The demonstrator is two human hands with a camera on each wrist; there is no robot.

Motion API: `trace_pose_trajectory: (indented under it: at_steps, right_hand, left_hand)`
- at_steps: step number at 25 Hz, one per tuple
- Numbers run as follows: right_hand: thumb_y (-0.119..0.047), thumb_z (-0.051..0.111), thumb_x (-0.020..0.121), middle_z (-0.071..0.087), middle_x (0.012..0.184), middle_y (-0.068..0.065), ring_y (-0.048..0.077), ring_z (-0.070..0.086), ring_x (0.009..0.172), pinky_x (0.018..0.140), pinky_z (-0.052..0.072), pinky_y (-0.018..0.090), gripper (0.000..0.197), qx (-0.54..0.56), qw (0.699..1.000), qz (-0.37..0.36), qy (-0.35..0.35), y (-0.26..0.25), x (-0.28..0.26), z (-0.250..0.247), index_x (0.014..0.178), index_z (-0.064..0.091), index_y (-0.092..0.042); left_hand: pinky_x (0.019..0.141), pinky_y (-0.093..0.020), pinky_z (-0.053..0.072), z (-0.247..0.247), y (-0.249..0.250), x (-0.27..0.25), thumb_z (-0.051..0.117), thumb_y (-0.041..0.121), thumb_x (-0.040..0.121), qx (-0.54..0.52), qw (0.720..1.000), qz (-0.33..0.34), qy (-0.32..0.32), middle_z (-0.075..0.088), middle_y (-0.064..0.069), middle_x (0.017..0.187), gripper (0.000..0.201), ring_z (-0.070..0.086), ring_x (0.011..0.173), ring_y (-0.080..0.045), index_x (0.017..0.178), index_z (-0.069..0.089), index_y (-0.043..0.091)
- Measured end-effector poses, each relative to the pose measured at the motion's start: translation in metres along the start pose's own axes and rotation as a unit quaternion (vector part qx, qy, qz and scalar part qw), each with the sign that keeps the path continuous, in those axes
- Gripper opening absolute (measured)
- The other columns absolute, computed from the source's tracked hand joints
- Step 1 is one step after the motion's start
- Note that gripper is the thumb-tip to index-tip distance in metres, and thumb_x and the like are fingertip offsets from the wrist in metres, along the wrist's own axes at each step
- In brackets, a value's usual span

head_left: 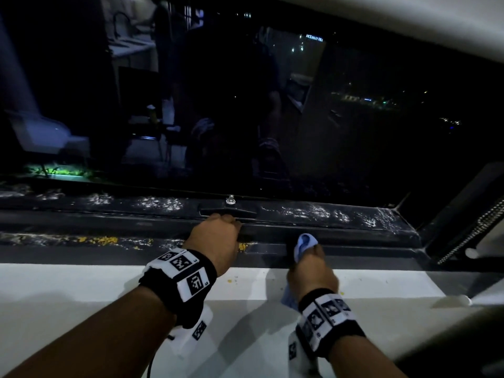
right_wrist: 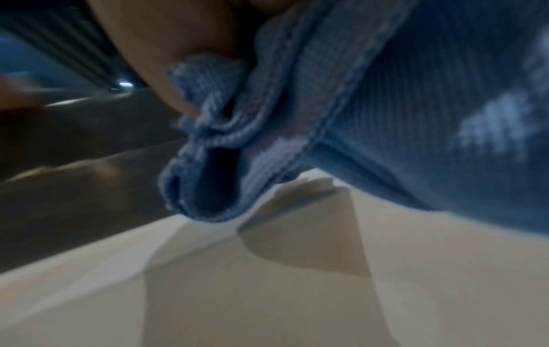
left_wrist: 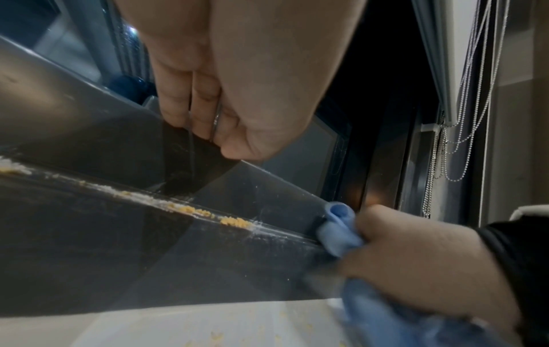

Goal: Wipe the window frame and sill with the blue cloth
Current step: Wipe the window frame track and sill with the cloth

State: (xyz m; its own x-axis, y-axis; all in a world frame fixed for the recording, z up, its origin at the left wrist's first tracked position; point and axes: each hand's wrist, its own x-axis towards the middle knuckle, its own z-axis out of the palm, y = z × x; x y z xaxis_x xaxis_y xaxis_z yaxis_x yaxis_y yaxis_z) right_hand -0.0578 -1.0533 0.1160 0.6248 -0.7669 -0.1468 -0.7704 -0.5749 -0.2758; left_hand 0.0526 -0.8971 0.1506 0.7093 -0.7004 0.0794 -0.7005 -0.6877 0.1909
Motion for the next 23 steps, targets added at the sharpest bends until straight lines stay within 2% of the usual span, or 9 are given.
trace_pose_trajectory:
  at_steps: [3, 5, 9, 14, 16, 18, 19, 21, 23]
  right_hand:
    - [-0.017, 0.037, 0.093, 0.052, 0.131, 0.023, 0.037, 0.059, 0.108, 0.088, 0.045, 0.040, 0.071, 0.019, 0.999, -0.036, -0.036, -0.037, -0.015, 0.028, 0.145, -0.007, 0.004]
    - [-0.016, 0.033, 0.094, 0.055, 0.125, 0.025, 0.038, 0.058, 0.108, 0.087, 0.045, 0.040, 0.071, 0.044, 0.997, -0.039, -0.051, -0.057, -0.026, 0.036, 0.145, -0.014, -0.001]
    - [-0.025, 0.031, 0.099, 0.041, 0.141, 0.017, 0.032, 0.053, 0.116, 0.082, 0.043, 0.034, 0.061, 0.077, 0.993, -0.072, -0.046, -0.078, -0.038, 0.044, 0.149, 0.000, -0.010]
    - [-0.013, 0.038, 0.095, 0.001, 0.157, 0.016, 0.039, 0.056, 0.110, 0.088, 0.045, 0.044, 0.063, -0.113, 0.971, -0.188, -0.101, -0.076, -0.040, 0.033, 0.149, 0.007, -0.013]
    - [-0.016, 0.044, 0.090, 0.021, 0.154, 0.011, 0.038, 0.057, 0.109, 0.089, 0.045, 0.042, 0.058, -0.119, 0.958, -0.244, -0.088, -0.062, -0.041, 0.019, 0.144, 0.025, -0.020]
    - [-0.019, 0.049, 0.084, 0.054, 0.131, 0.011, 0.035, 0.060, 0.103, 0.082, 0.046, 0.035, 0.044, -0.075, 0.956, -0.277, -0.054, -0.046, -0.042, 0.002, 0.127, 0.045, -0.024]
    - [-0.019, 0.051, 0.082, 0.061, 0.119, 0.011, 0.034, 0.060, 0.101, 0.078, 0.046, 0.033, 0.037, -0.056, 0.962, -0.266, -0.035, -0.041, -0.042, -0.005, 0.118, 0.050, -0.022]
    - [-0.016, 0.051, 0.080, 0.065, 0.110, 0.011, 0.033, 0.062, 0.098, 0.075, 0.046, 0.032, 0.029, -0.041, 0.976, -0.214, -0.001, -0.035, -0.036, -0.009, 0.109, 0.051, -0.019]
    - [-0.012, 0.047, 0.083, 0.060, 0.118, 0.013, 0.033, 0.061, 0.103, 0.081, 0.047, 0.035, 0.034, -0.051, 0.985, -0.163, -0.008, -0.046, -0.033, 0.000, 0.117, 0.046, -0.014]
  left_hand:
    - [0.097, -0.039, 0.044, 0.001, 0.000, -0.001, 0.048, 0.020, 0.087, -0.001, 1.000, -0.004, 0.014, 0.049, -0.001, 0.132, 0.042, 0.043, 0.119, -0.023, 0.128, 0.047, 0.017]
    - [0.097, -0.039, 0.044, 0.001, -0.001, 0.000, 0.048, 0.022, 0.087, -0.002, 1.000, 0.004, 0.015, 0.050, -0.002, 0.131, 0.041, 0.043, 0.118, -0.023, 0.128, 0.048, 0.017]
    - [0.098, -0.039, 0.042, 0.001, -0.005, 0.006, 0.047, 0.026, 0.088, -0.005, 1.000, 0.009, 0.000, 0.053, -0.003, 0.130, 0.038, 0.045, 0.118, -0.024, 0.124, 0.052, 0.017]
    - [0.100, -0.038, 0.041, -0.008, -0.010, 0.006, 0.047, 0.023, 0.088, -0.026, 0.999, 0.021, -0.011, 0.055, -0.004, 0.130, 0.038, 0.047, 0.120, -0.023, 0.124, 0.054, 0.017]
    - [0.099, -0.038, 0.042, -0.012, -0.011, 0.003, 0.049, 0.019, 0.086, -0.032, 0.999, 0.026, -0.013, 0.056, -0.005, 0.129, 0.037, 0.049, 0.119, -0.024, 0.122, 0.057, 0.017]
    - [0.098, -0.037, 0.043, -0.015, -0.011, 0.002, 0.050, 0.016, 0.084, -0.038, 0.999, 0.033, -0.014, 0.058, -0.005, 0.126, 0.036, 0.051, 0.117, -0.026, 0.119, 0.059, 0.018]
    - [0.097, -0.037, 0.043, -0.017, -0.012, 0.001, 0.050, 0.016, 0.083, -0.043, 0.998, 0.038, -0.011, 0.059, -0.006, 0.126, 0.036, 0.052, 0.116, -0.026, 0.118, 0.060, 0.018]
    - [0.097, -0.038, 0.043, -0.019, -0.013, 0.000, 0.049, 0.015, 0.083, -0.055, 0.998, 0.041, -0.009, 0.059, -0.007, 0.125, 0.036, 0.052, 0.116, -0.027, 0.117, 0.060, 0.018]
    - [0.097, -0.039, 0.043, -0.020, -0.013, 0.000, 0.048, 0.014, 0.084, -0.055, 0.998, 0.040, -0.013, 0.059, -0.007, 0.125, 0.036, 0.052, 0.116, -0.028, 0.118, 0.060, 0.018]
